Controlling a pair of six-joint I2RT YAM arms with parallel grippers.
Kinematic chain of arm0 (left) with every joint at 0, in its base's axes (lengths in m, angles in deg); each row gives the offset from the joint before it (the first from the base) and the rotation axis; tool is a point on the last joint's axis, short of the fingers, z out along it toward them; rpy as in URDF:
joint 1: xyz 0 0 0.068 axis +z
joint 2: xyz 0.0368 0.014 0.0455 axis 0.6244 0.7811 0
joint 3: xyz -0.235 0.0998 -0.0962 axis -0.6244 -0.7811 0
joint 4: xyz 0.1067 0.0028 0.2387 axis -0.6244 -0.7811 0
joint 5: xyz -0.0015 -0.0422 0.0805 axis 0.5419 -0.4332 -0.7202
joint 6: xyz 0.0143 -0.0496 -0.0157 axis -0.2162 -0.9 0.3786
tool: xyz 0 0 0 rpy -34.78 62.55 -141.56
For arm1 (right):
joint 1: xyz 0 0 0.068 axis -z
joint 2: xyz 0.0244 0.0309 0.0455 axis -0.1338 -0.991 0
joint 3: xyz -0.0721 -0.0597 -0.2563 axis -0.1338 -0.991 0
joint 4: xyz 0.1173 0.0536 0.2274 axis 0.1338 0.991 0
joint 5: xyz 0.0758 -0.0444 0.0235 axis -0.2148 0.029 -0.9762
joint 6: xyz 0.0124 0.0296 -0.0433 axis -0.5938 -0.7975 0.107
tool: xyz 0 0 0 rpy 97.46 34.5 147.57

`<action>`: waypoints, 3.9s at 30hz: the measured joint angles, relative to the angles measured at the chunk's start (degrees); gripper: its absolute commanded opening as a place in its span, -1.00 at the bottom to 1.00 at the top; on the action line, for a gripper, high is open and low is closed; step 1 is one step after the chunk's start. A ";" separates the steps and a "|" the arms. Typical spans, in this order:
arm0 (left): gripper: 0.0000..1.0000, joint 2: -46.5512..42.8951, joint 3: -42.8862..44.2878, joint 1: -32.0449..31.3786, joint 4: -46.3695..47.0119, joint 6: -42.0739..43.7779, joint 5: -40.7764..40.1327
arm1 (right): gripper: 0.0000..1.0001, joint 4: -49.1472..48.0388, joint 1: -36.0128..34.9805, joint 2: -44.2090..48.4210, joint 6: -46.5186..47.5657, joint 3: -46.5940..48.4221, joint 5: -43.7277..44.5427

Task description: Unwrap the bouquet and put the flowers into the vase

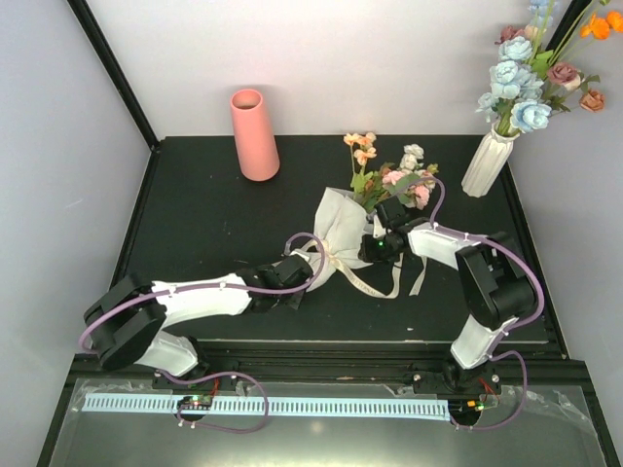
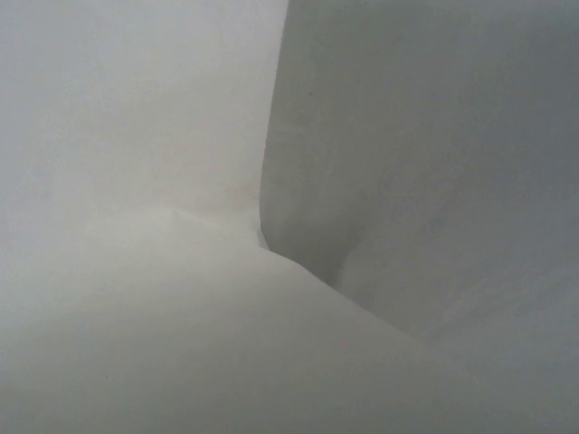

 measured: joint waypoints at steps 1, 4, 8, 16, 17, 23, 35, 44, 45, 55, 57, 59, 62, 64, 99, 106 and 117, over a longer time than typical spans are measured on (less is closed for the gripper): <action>-0.95 -0.44 -0.28 0.28 0.09 -0.02 0.48 | -0.47 -0.09 0.00 0.37 -0.11 -0.35 -0.33; -0.84 -2.08 -1.27 0.42 0.00 0.63 2.05 | -0.42 -0.04 0.02 2.05 -0.13 -1.22 -1.60; -0.53 -5.60 -2.03 0.55 -1.81 2.36 3.50 | -0.29 0.46 0.15 5.11 0.09 -1.31 -2.93; 0.30 -11.65 0.57 0.59 -8.02 5.01 5.99 | 0.01 2.80 -0.96 12.07 2.62 -0.37 -5.22; 0.32 -11.67 1.53 0.59 -9.05 5.14 6.47 | 0.05 3.17 -1.40 12.74 2.89 -0.37 -5.35; 0.38 -12.72 6.75 0.59 -12.11 5.97 8.87 | 0.10 4.02 -6.12 17.09 4.57 -2.38 -5.44; 0.27 -3.76 12.50 1.84 -9.81 7.61 14.03 | 0.10 -1.01 -7.93 15.08 3.89 -12.96 -7.34; 0.14 -2.60 8.74 5.14 -4.57 7.74 16.22 | 0.17 -4.87 -8.33 14.49 3.23 -15.93 -6.16; 0.13 -2.36 8.09 5.38 -4.24 7.74 16.22 | 0.18 -5.42 -8.33 14.29 2.99 -15.93 -5.88; 0.04 -2.14 3.06 5.55 -1.14 7.45 15.87 | 0.18 -10.49 -8.50 10.91 1.73 -15.34 -3.82; 0.01 -2.12 2.25 5.75 -0.07 7.28 15.85 | 0.17 -11.32 -9.05 10.60 1.68 -15.32 -4.50; 0.00 -1.81 1.46 5.79 1.29 7.13 15.82 | 0.16 -11.41 -10.49 10.60 1.31 -15.41 -5.55; -0.02 -0.74 0.57 5.79 3.06 6.99 15.85 | 0.16 -11.52 -14.45 11.04 0.04 -16.06 -8.48; -0.03 -0.07 0.39 5.79 3.82 6.95 15.87 | 0.16 -12.07 -17.40 11.56 -1.29 -16.59 -11.02; -0.12 1.29 -1.99 12.66 11.17 8.20 21.29 | 0.48 11.13 -40.44 28.39 2.62 -0.20 -2.27; -0.19 1.29 -1.99 13.97 11.15 8.63 23.04 | 0.34 10.03 -40.33 33.88 1.31 -11.41 16.81; -0.28 1.44 -1.99 14.03 11.10 8.66 24.76 | -0.10 -14.16 -26.10 31.34 9.46 -20.85 25.20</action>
